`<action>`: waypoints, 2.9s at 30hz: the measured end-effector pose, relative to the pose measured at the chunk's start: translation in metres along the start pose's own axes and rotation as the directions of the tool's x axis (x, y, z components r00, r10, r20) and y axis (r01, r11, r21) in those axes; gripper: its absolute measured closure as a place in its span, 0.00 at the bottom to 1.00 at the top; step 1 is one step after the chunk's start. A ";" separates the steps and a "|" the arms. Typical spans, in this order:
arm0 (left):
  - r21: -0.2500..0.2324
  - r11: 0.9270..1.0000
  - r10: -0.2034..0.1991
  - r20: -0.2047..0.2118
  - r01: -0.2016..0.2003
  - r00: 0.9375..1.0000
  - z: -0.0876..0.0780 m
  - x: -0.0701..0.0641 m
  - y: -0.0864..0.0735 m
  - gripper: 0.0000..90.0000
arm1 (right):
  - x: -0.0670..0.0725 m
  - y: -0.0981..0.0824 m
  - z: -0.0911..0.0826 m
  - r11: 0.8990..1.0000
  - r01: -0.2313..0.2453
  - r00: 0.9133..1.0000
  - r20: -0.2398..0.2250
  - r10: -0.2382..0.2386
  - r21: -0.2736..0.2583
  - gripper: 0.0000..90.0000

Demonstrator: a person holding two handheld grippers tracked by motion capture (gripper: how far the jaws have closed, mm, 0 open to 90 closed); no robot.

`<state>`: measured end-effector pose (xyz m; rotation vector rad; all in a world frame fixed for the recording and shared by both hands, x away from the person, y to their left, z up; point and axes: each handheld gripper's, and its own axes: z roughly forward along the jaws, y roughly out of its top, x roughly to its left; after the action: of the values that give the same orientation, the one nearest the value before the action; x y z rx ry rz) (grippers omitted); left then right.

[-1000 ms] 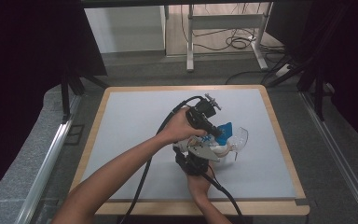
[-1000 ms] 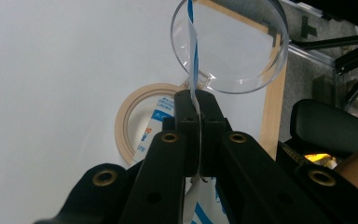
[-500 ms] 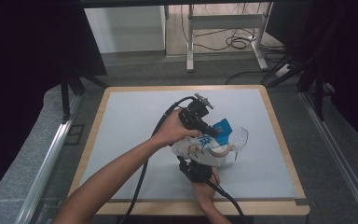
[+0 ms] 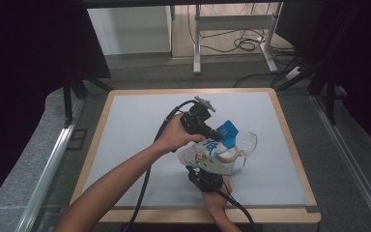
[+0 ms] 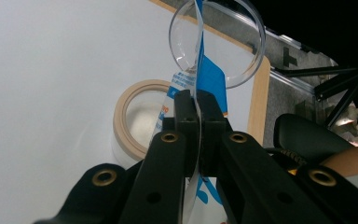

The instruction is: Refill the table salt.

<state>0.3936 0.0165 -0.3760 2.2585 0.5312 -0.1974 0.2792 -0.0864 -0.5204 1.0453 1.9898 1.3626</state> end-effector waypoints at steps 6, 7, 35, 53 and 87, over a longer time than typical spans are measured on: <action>-0.021 1.000 -0.014 -0.003 0.014 1.000 -0.003 0.003 -0.002 1.00 | -0.004 -0.003 -0.002 1.000 -0.001 1.000 0.005 0.001 0.010 0.66; -0.023 1.000 -0.017 -0.007 0.017 1.000 -0.004 0.003 -0.003 1.00 | -0.004 -0.003 -0.002 1.000 0.000 1.000 0.005 0.000 0.012 0.66; -0.081 0.996 -0.035 -0.009 0.034 0.999 -0.021 0.006 -0.023 1.00 | -0.018 -0.014 -0.011 0.999 -0.004 0.999 0.045 0.002 0.044 0.63; -0.136 0.989 -0.067 0.002 0.066 0.998 -0.032 0.012 -0.046 1.00 | -0.021 -0.016 -0.011 0.997 0.015 0.999 0.042 -0.018 0.074 0.66; -0.279 0.953 -0.115 0.027 0.118 0.993 -0.050 0.020 -0.068 1.00 | -0.020 -0.014 -0.008 0.995 0.002 1.000 -0.031 0.001 0.097 0.48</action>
<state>0.3805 0.0997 -0.3939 1.9512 0.6462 -0.1805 0.2797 -0.1097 -0.5304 1.0728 2.0974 1.3010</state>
